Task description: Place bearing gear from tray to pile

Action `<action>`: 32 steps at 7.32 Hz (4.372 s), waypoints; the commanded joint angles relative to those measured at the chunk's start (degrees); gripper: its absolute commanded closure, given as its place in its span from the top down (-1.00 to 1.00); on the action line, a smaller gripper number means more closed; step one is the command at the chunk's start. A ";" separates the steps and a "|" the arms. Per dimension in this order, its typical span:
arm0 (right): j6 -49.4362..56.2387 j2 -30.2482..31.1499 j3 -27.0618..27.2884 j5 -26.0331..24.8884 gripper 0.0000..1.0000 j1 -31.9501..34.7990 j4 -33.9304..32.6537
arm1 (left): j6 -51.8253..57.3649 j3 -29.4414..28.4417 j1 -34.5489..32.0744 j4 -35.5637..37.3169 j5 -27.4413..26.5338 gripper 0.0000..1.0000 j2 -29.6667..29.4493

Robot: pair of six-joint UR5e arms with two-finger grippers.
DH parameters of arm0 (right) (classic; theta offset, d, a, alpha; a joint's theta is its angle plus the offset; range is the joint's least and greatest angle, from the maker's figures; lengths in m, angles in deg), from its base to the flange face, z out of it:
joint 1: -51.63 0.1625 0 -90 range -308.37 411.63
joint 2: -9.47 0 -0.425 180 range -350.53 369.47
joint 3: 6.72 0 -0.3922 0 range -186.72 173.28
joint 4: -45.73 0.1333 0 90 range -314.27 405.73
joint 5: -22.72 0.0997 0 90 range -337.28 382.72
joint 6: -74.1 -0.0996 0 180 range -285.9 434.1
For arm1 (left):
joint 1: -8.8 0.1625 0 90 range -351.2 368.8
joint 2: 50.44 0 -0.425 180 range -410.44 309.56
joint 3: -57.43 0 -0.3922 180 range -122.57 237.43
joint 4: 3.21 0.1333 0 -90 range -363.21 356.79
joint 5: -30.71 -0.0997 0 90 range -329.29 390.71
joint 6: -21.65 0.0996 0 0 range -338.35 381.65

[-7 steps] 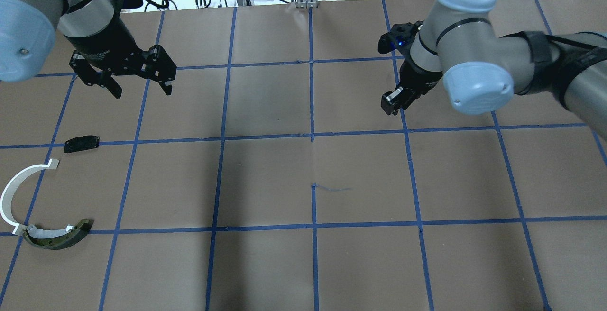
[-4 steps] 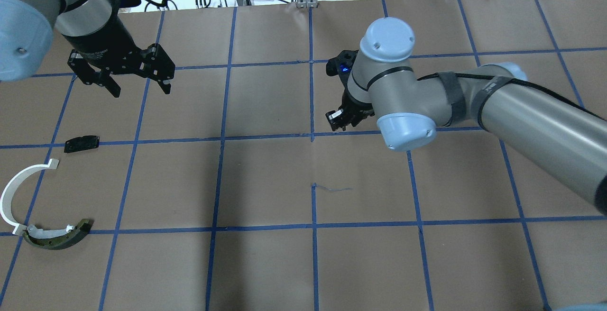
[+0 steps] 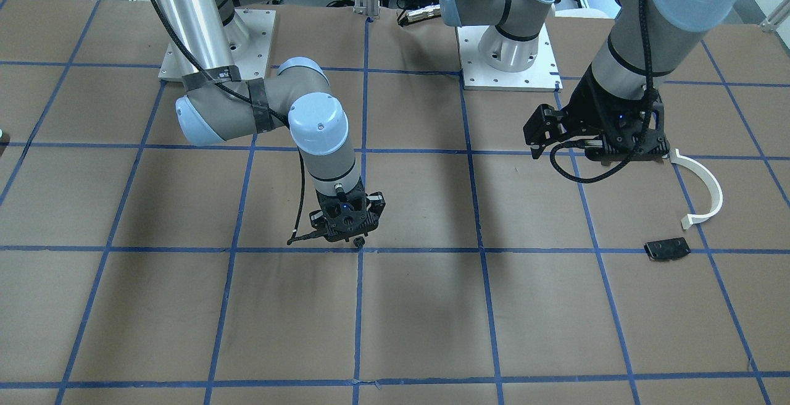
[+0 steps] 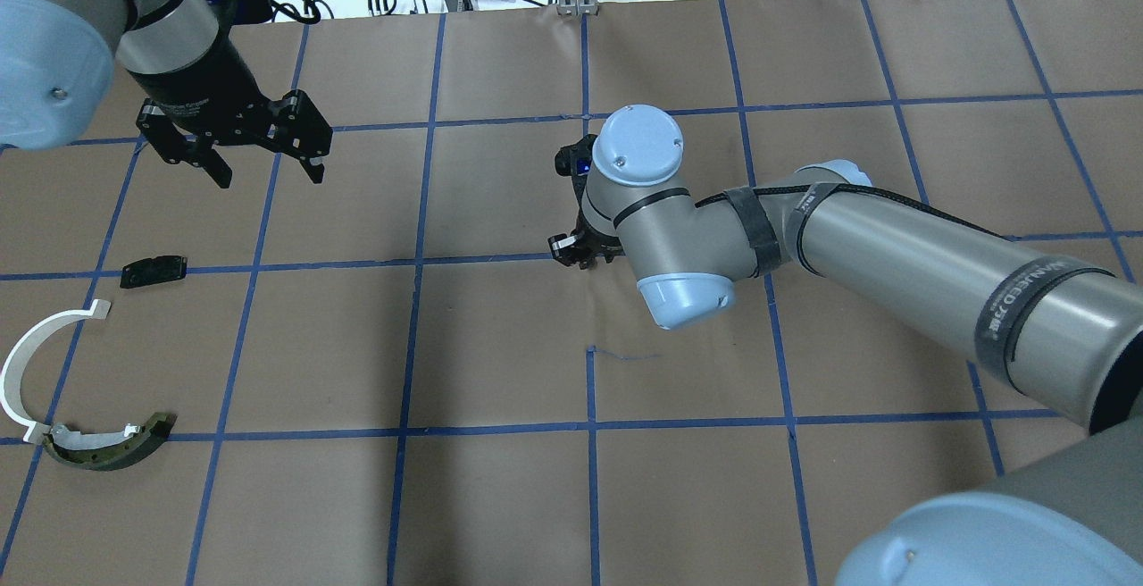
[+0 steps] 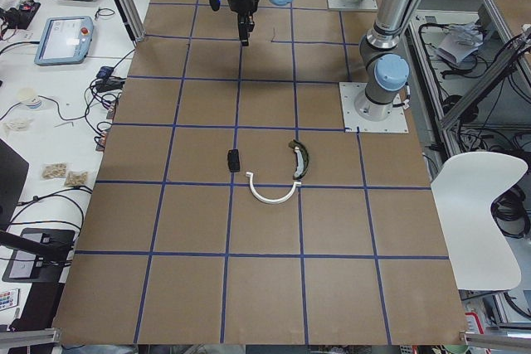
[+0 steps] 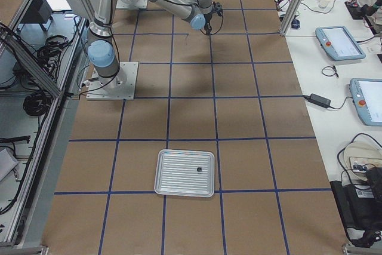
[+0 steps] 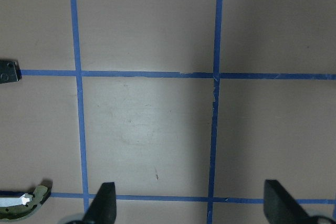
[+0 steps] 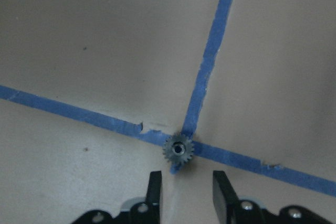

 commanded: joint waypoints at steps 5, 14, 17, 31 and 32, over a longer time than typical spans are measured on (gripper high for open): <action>31.52 19.11 -1.00 -3.71 0.93 -29.10 23.86 | -7.91 7.74 -12.57 22.30 4.58 1.00 -10.23; 61.77 -2.36 -13.56 -5.91 1.00 -75.12 15.95 | -17.53 6.86 -26.93 44.42 4.32 1.00 -28.10; 62.05 -6.62 -12.95 -6.17 1.00 -75.93 11.68 | -17.53 6.95 -26.93 44.51 4.06 0.72 -28.63; 64.87 5.02 -13.65 -7.32 -0.54 -73.32 17.89 | 4.81 1.83 -3.17 26.33 3.44 -1.00 -20.02; 63.30 9.51 -13.57 -7.66 -0.53 -69.99 22.19 | 9.93 4.72 2.63 24.92 3.27 -1.00 -20.02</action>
